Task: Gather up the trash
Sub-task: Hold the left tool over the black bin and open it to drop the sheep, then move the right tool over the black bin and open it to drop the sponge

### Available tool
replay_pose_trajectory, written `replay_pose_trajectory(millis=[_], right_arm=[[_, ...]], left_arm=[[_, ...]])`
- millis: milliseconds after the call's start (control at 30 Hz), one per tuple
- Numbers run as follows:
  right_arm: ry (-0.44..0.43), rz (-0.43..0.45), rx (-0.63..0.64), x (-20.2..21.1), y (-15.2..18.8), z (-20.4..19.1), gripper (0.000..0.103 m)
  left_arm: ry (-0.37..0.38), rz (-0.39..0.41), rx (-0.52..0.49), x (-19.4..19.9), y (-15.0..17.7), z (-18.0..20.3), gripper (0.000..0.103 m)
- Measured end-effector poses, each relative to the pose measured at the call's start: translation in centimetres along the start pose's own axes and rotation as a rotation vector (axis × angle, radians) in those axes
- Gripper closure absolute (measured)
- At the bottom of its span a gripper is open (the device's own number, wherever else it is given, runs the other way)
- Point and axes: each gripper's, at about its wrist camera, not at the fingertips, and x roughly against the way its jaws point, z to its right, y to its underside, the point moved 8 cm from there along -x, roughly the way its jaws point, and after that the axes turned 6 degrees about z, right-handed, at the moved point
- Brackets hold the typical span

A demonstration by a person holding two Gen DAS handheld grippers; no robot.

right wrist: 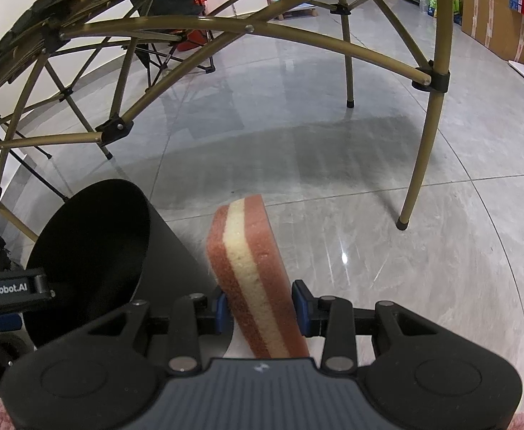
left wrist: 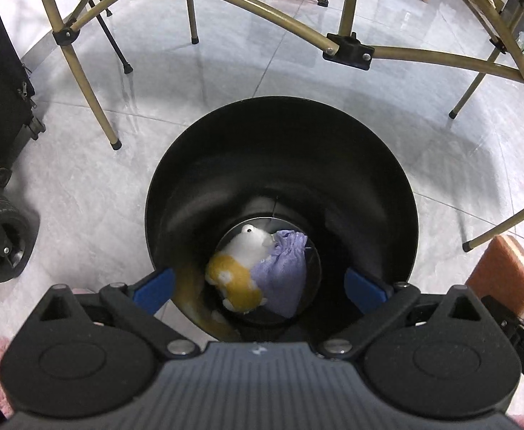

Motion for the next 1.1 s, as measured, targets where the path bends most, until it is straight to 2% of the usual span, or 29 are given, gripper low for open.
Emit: replay_pose_trajectory(millis=[500, 1100], right_arm=[[-0.024, 0.029, 0.038, 1.1, -0.5, -2.0, 0.068], [-0.083, 0.118, 0.129, 3.4, -2.6, -9.4, 0.068]], left_arm=[[0.006, 0.037, -0.040, 1.5, 0.3, -0.6, 0.000], [-0.010, 0.125, -0.063, 4.3, -0.5, -3.6, 0.000]])
